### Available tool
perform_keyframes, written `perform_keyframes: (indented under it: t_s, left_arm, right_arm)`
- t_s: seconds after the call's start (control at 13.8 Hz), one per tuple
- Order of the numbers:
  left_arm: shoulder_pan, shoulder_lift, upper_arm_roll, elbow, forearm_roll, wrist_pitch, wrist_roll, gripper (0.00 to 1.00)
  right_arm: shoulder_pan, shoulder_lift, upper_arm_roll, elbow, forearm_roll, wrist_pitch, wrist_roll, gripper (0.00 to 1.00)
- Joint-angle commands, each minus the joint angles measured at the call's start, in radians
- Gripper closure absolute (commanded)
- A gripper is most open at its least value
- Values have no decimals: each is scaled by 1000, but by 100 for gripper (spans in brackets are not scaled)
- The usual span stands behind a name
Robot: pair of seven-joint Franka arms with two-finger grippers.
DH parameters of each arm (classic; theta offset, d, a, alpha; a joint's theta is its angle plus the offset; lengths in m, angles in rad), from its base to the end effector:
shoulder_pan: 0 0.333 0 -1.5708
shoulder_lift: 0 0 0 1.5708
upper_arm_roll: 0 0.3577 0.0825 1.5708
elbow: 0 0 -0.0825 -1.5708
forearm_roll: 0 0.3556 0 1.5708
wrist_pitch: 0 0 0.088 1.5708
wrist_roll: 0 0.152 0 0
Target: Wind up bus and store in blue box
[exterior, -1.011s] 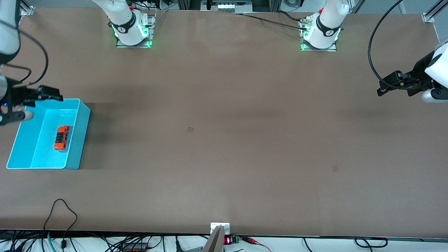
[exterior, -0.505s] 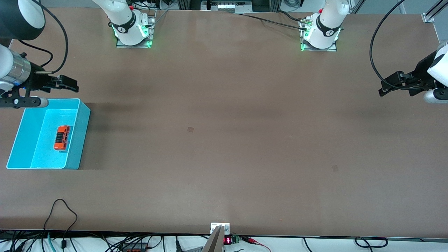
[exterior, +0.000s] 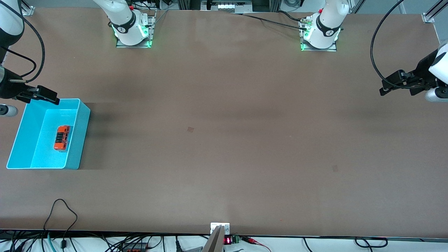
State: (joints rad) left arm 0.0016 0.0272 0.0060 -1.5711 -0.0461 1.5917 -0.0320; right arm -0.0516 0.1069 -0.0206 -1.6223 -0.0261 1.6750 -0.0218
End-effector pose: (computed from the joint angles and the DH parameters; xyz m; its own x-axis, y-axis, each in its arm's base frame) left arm 0.5370 -0.0029 0.6086 0.9991 0.0405 -0.0081 0.0408 -0.9981 0.0457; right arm 0.5623 -0.0438 0.5488 0.9974 -0.0476 -0.0548 -0.0462 -0.9986 0.0268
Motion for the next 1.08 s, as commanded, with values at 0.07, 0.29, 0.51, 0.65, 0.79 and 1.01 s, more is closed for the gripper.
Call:
perform_keyframes:
  t_s: [0.07,0.29,0.51,0.65,0.79,1.01]
  left_arm:
    - [8,-24,-1,-14,-3,-3,20,0]
    - [8,-24,-1,-14,-3,-1,20,0]
    - [8,-24,-1,-14,-1,-1,20,0]
    - [8,-24,-1,-14,-3,-1,20,0]
    - [8,-24,-1,-14,-1,-1,20,0]
    - [8,-24,-1,-14,-1,-1,20,0]
  right_arm:
    - [-11,-13,8,13,-9,-4,-52,0]
    - [-7,-13,-13,10,-8,-7,-76,0]
    - [-7,-13,-16,10,-8,-11,-78,0]
    - [-5,-13,-16,10,-8,-12,-76,0]
    - [-7,-13,-16,9,-8,-12,-78,0]
    - [-4,-15,-16,9,-9,-14,-78,0]
